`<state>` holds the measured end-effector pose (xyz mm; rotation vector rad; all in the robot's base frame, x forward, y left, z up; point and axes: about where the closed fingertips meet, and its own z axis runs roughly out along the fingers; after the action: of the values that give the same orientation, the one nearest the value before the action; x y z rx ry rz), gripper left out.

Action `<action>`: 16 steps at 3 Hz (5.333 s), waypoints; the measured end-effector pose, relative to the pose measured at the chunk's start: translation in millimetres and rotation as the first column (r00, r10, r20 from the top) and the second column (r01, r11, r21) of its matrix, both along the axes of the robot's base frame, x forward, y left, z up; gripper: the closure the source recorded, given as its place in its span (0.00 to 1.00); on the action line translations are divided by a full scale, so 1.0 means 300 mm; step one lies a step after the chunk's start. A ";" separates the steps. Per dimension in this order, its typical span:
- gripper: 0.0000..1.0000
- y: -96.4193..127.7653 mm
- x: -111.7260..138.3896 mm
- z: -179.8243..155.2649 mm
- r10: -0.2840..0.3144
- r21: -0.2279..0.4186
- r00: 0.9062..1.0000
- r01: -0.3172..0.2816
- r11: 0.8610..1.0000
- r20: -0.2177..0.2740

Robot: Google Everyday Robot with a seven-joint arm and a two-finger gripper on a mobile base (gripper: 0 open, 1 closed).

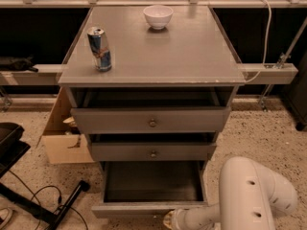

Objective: Close bottom drawer

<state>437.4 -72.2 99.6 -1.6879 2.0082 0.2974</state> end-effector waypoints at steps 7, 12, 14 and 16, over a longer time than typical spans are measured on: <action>1.00 -0.082 0.536 0.171 -0.032 -0.072 0.988 0.044 0.996 0.154; 0.00 -0.083 0.538 0.171 -0.034 -0.072 0.987 0.046 0.996 0.154; 0.19 -0.083 0.538 0.171 -0.034 -0.072 0.988 0.046 0.996 0.154; 0.73 -0.125 0.497 0.285 -0.007 -0.087 0.976 0.027 0.996 0.217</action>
Offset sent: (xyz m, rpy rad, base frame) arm 0.1934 -0.0276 0.0769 -0.1109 -0.2433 -0.0091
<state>586.5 -109.6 185.2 -1.6765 1.8976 0.0154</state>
